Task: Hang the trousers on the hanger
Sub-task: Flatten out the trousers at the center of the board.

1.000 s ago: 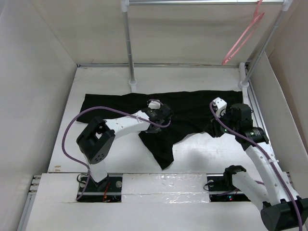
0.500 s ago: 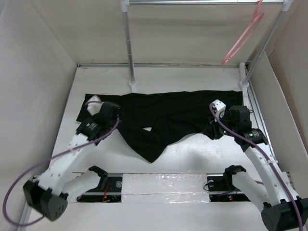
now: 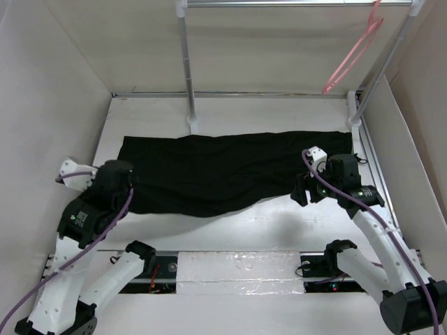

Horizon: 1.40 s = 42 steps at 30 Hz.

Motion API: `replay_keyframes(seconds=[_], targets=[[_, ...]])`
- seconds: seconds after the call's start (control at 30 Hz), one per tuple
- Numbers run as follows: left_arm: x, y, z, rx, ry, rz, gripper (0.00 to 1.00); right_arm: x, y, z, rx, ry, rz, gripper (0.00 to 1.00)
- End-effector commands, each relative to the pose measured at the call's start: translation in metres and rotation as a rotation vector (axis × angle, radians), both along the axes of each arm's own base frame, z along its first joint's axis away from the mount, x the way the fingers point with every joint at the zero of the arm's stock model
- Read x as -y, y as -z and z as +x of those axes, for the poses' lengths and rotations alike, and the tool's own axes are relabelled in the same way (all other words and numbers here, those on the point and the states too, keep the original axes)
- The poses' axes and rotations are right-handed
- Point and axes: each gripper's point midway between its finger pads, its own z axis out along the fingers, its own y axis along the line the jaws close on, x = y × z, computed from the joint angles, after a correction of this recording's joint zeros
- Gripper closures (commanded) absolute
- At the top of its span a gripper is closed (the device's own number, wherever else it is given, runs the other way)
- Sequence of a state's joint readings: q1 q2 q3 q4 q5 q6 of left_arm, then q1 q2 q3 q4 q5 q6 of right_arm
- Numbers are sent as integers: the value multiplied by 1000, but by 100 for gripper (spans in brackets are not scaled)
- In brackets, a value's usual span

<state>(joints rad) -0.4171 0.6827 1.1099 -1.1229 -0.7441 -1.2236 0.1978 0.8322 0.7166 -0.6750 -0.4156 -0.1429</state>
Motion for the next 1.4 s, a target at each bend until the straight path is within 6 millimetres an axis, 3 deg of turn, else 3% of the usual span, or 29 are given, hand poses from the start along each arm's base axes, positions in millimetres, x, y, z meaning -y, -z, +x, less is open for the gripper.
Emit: replay_keyframes(seconds=[0.0, 0.2, 0.3, 0.4, 0.47, 0.53, 0.6, 0.67, 0.7, 0.73, 0.8, 0.83, 0.9, 0.93, 1.1, 1.27, 1.37], targets=[[-33, -71, 8, 164, -176, 103, 100, 11, -1, 9, -2, 76, -28, 26], [-33, -128, 24, 260, -152, 174, 100, 45, -12, 29, -12, 262, -107, 23], [-24, -138, 33, 283, -88, 178, 100, 75, -8, 42, -42, 398, -133, 24], [-12, -132, 40, 257, -24, 158, 100, 113, 1, 52, -79, 579, -139, 24], [-9, -132, 40, 254, 8, 166, 100, 128, 8, 57, -100, 645, -121, 23], [-9, -143, 41, 281, 32, 192, 100, 151, 13, 67, -98, 781, -62, 23], [-7, -157, 43, 329, 48, 189, 100, 168, 23, 79, -91, 867, 2, 23], [-2, -161, 47, 331, 85, 210, 100, 195, 43, 75, -114, 984, 55, 27], [0, -164, 49, 338, 94, 211, 100, 205, 43, 84, -78, 1021, 96, 29], [4, -162, 51, 337, 119, 208, 100, 217, 58, 79, -124, 1073, 116, 31], [10, -158, 54, 347, 155, 214, 100, 226, 67, 86, -136, 1108, 129, 31], [12, -155, 55, 348, 172, 211, 100, 230, 81, 87, -178, 1125, 135, 31], [15, -145, 55, 337, 194, 221, 100, 232, 86, 101, -182, 1110, 167, 32], [14, -142, 55, 326, 193, 228, 100, 233, 99, 103, -225, 1116, 166, 32], [8, -133, 47, 308, 190, 256, 100, 250, 101, 126, -182, 1106, 163, 32], [3, -129, 44, 289, 172, 267, 100, 258, 111, 134, -218, 1133, 160, 33], [2, -128, 44, 286, 162, 263, 100, 263, 111, 140, -222, 1150, 162, 44]])
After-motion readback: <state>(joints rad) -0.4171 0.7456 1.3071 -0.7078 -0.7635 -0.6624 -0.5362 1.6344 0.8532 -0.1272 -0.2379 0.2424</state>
